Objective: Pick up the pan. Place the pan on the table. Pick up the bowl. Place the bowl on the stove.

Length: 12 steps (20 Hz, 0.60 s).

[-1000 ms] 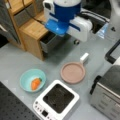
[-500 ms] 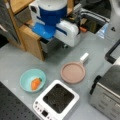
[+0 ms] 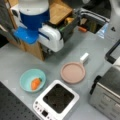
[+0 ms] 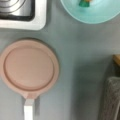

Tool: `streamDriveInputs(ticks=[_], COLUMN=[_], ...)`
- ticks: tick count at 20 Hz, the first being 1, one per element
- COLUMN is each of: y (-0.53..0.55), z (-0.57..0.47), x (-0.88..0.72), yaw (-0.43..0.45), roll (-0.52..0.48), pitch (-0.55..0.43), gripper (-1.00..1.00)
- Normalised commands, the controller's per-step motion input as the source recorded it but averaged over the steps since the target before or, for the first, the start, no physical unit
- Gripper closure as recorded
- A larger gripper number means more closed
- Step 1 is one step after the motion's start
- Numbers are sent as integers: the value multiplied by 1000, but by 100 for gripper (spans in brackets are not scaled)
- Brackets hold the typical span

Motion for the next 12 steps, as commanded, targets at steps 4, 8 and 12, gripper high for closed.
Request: streamDriveInputs(ticks=[4,8,12], y=[-267,-268,-322], z=[239,216,151], x=[631,543,512], yaw=[102,99,114], roll=[-8,9,28], pitch=[385,365,345], gripper=[-100,-100,-100])
